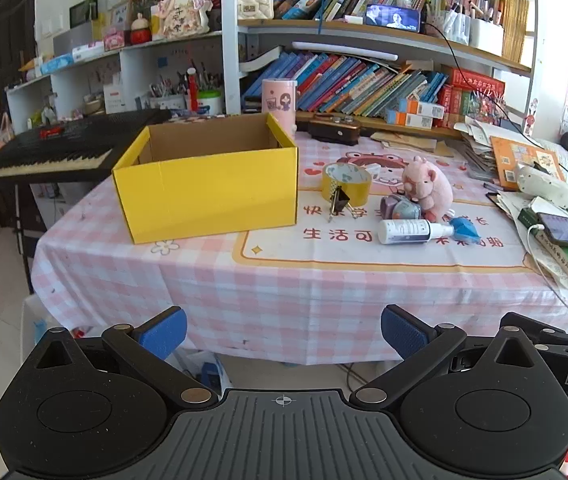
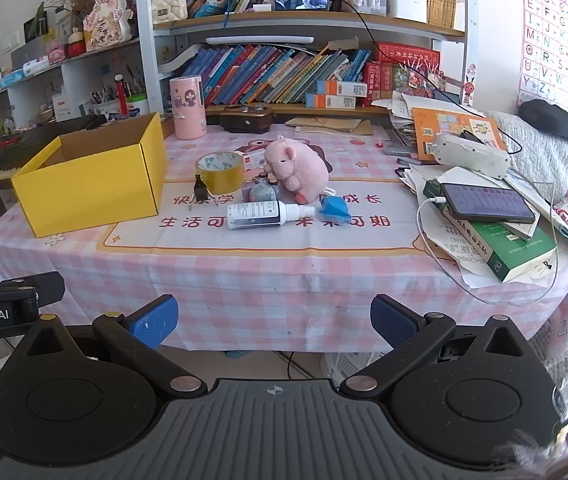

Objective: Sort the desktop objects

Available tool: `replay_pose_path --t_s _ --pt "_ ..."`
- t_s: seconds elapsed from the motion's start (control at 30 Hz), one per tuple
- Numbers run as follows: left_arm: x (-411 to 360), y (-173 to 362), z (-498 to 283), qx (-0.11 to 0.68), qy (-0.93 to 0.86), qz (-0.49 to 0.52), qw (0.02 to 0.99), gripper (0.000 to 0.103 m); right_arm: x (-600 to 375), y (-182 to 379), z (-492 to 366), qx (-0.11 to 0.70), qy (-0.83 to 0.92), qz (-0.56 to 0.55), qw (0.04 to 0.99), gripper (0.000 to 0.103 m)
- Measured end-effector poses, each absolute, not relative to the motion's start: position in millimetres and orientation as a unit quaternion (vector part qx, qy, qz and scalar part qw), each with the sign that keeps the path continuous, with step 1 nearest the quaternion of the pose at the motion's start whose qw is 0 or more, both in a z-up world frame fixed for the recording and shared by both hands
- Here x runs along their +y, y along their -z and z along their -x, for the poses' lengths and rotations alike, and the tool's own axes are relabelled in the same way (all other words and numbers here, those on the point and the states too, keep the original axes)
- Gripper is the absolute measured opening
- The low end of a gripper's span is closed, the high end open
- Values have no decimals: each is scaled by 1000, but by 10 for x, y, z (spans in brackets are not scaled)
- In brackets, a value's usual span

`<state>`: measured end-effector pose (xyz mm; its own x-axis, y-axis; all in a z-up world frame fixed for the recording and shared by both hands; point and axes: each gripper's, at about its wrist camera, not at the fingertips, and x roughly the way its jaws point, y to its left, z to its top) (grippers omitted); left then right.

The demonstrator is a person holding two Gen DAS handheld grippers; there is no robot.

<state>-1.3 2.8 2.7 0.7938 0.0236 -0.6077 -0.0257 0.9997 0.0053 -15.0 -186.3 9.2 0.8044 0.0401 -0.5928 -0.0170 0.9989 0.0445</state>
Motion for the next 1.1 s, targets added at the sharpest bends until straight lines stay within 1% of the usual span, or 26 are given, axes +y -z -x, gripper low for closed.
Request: replay_pose_path --t_s 0.23,1.1 --pt "22 -22 -9 323 -10 -3 946 103 -1914 22 129 312 -13 -23 950 103" --pt "43 48 -101 336 -11 2 942 103 -1901 44 93 312 -14 -22 950 103"
